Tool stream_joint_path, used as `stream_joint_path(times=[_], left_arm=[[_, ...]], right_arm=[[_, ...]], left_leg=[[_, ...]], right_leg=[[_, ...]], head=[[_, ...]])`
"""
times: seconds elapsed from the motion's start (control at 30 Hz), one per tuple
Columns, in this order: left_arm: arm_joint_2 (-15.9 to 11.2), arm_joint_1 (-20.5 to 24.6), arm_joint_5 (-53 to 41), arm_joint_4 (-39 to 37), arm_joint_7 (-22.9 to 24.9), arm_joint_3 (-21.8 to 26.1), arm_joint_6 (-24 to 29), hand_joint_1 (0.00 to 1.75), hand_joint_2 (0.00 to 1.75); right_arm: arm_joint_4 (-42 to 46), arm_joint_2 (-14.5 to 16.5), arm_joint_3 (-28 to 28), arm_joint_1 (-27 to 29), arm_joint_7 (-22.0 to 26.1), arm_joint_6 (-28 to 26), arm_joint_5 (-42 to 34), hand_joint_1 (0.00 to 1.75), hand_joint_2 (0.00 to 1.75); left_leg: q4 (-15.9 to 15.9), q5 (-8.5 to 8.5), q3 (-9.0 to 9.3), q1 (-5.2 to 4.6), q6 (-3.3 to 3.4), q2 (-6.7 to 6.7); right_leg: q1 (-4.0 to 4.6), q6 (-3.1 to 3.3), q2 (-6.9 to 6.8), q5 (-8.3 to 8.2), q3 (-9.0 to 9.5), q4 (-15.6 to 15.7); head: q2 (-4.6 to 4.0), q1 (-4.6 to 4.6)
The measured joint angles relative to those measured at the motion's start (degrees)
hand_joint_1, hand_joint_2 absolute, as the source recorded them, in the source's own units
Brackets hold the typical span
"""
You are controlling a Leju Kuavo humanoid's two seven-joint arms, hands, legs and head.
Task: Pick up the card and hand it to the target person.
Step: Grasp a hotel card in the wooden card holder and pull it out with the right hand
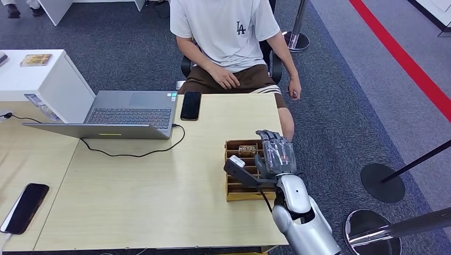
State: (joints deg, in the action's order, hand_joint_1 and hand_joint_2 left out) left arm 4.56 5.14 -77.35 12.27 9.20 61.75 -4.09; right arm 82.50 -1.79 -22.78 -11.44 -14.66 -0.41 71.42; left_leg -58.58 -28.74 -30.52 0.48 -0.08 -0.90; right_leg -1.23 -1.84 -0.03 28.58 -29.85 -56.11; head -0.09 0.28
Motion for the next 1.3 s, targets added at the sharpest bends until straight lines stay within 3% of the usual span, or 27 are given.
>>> stream_joint_path(times=[0.37,1.3], left_arm=[[0.03,0.0,-0.01,0.0,0.34,-0.01,0.0,0.0,1.75],[0.28,0.0,-0.01,-0.01,0.46,-0.01,-0.09,0.0,1.75]], right_arm=[[-0.43,-0.01,-1.49,-0.03,-0.11,0.19,-0.67,0.84,1.75],[-4.01,1.2,-4.27,-4.32,0.38,0.32,-2.88,0.88,1.75]], left_leg=[[0.0,0.0,0.0,0.0,0.0,0.0],[0.0,0.0,-0.01,0.0,0.0,-0.01]], right_leg=[[0.0,0.0,0.0,0.0,0.0,0.0],[0.0,0.0,0.0,0.0,0.0,-0.01]], head=[[0.0,0.01],[0.0,0.01]])
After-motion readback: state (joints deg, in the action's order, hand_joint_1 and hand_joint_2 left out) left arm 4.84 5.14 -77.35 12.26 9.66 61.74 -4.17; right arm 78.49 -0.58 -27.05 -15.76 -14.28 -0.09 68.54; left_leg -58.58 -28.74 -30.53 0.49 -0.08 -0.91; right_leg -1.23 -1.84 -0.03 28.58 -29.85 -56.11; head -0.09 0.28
